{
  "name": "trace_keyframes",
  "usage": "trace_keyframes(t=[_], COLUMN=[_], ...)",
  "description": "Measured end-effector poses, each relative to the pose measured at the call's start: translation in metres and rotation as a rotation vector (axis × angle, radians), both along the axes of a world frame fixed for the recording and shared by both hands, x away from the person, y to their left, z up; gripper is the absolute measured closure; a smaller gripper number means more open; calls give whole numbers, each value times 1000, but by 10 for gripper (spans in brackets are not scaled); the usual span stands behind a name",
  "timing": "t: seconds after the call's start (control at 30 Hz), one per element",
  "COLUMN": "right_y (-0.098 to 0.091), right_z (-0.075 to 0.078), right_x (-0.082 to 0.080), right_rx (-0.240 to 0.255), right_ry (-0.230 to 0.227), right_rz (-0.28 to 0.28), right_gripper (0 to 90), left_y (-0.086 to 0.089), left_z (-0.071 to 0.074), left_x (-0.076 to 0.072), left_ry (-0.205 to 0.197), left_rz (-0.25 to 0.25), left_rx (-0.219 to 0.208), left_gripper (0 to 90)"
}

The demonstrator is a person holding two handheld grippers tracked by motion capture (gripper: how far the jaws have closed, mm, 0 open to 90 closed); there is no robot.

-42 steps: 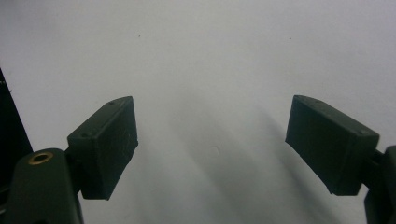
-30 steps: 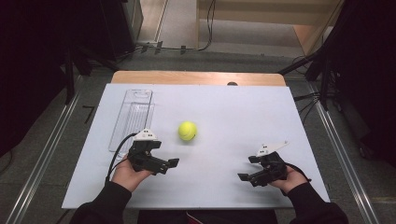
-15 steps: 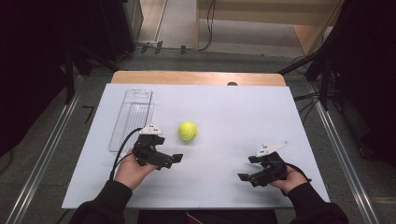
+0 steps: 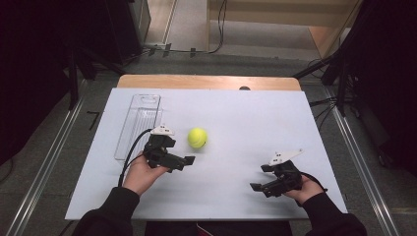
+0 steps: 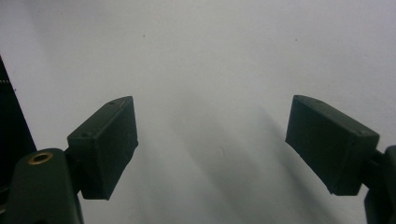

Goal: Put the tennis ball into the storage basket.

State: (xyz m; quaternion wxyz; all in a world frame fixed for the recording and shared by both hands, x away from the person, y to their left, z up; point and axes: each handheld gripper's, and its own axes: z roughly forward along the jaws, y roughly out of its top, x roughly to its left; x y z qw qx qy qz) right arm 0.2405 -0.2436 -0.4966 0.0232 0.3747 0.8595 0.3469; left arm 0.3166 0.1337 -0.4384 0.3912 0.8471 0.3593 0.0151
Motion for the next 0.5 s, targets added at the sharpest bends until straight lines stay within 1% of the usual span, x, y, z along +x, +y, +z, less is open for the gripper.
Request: trace_keyframes(t=[0.3,0.37,0.5], right_y=[0,0,-1], right_z=[0,0,0], right_x=[0,0,0], right_rx=[1,2,2], right_ry=[0,0,-3], right_rz=[0,-3,-4], right_gripper=[148,148,148], left_y=[-2,-4,-6], left_z=[3,4,5], left_x=[8,11,14], left_ry=[1,1,-1], left_rz=[-1,-12,-15], left_rx=[15,15,20], left_gripper=[0,0,0])
